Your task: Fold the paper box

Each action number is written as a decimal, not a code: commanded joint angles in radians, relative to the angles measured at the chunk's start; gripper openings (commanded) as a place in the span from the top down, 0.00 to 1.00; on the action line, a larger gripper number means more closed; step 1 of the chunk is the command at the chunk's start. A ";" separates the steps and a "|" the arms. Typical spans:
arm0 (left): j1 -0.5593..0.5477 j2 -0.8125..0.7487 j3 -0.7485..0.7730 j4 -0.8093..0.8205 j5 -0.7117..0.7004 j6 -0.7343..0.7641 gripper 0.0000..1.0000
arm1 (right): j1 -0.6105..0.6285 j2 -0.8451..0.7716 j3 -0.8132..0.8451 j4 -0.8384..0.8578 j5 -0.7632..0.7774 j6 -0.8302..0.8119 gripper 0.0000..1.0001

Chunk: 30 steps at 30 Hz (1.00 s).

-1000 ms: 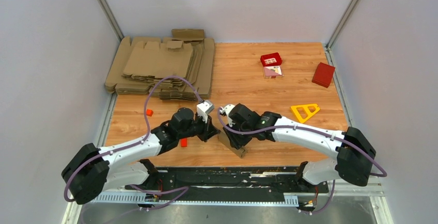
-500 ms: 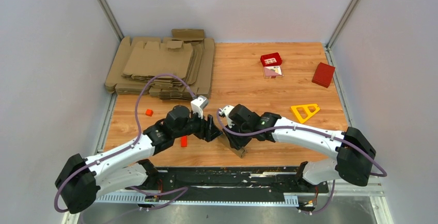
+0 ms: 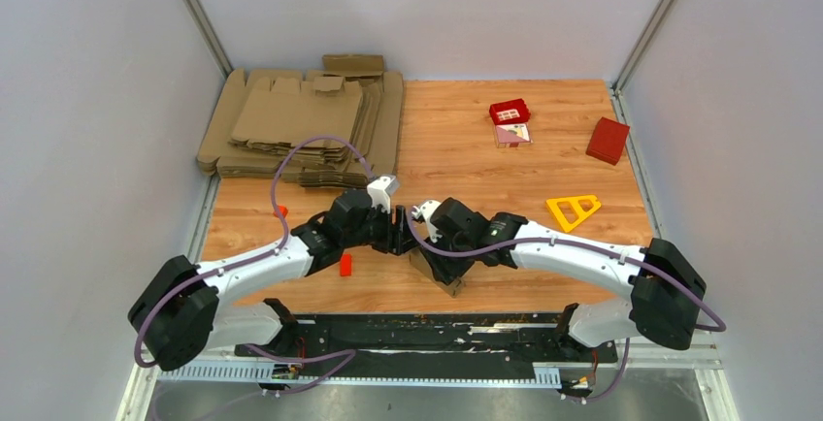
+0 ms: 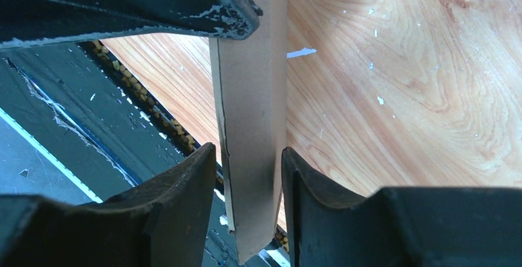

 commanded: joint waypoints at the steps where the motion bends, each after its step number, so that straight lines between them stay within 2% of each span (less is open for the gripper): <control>1: 0.003 0.011 -0.012 0.088 0.004 -0.024 0.39 | 0.003 -0.004 -0.005 0.020 0.014 -0.017 0.54; 8: 0.003 0.009 -0.038 0.098 0.005 -0.025 0.42 | 0.004 -0.007 -0.005 0.015 0.029 -0.015 0.44; 15: 0.003 0.004 -0.065 0.102 -0.008 -0.026 0.43 | 0.003 -0.012 -0.009 0.009 0.044 -0.006 0.43; 22: 0.003 0.020 -0.072 0.123 -0.004 -0.028 0.43 | 0.002 -0.044 -0.017 0.003 0.055 0.008 0.32; 30: 0.007 -0.041 -0.017 0.070 0.024 0.013 0.29 | 0.003 -0.087 -0.022 -0.045 0.048 -0.001 0.33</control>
